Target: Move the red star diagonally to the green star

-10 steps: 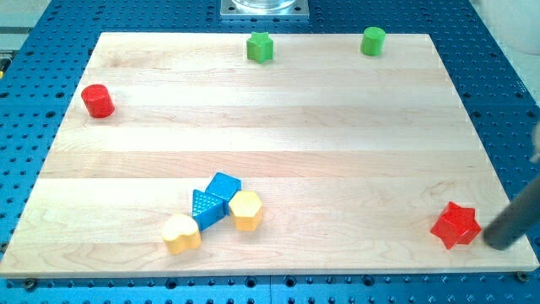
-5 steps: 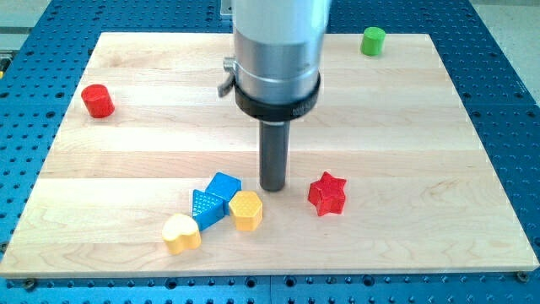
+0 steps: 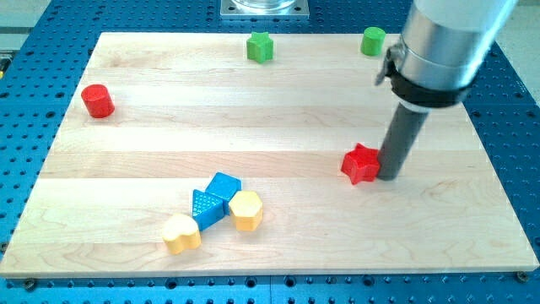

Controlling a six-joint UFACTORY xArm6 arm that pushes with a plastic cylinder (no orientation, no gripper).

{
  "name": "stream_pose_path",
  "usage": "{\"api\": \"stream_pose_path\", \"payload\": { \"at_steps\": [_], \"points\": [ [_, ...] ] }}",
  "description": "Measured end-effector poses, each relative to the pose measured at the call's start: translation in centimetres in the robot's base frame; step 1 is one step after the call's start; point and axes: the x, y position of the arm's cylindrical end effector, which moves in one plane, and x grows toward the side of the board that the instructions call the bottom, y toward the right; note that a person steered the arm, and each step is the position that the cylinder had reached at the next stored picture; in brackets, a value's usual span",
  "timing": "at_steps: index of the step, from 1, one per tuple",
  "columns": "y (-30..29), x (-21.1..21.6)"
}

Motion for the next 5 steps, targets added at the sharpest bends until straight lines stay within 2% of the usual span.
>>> {"api": "stream_pose_path", "payload": {
  "at_steps": [1,2,3,4,5],
  "points": [
    [-12.4,0.0],
    [-9.4,0.3],
    [-18.4,-2.6],
    [-27.7,-3.6],
    [-22.6,-6.2]
  ]
}}
